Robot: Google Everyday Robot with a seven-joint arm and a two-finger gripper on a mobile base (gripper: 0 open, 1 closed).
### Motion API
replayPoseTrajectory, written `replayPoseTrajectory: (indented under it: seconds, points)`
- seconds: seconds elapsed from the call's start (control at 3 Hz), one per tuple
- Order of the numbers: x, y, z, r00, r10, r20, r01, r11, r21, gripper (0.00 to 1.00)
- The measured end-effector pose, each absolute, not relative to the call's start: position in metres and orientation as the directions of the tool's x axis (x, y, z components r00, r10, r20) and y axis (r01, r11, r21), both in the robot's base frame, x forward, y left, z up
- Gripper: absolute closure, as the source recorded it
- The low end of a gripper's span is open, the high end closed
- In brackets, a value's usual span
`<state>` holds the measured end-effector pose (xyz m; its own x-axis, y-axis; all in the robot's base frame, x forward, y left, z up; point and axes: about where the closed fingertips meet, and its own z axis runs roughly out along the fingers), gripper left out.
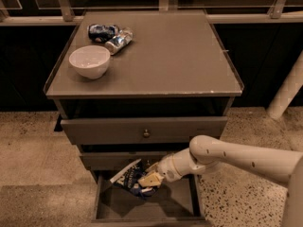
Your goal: Pick blue chip bag from bottom drawer and place on counter
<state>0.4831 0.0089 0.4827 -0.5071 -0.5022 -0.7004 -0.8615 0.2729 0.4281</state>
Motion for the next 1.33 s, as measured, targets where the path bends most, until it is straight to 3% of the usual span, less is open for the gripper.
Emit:
replayPoseTrajectory:
  seconds: [0.67,1.33]
  points:
    - [0.424,0.038,0.576,-0.471,-0.558,-0.683,-0.875,0.396,0.28,1.0]
    - [0.427,0.036,0.605,-0.425,-0.584,-0.692,-0.892,0.402,0.208,1.0]
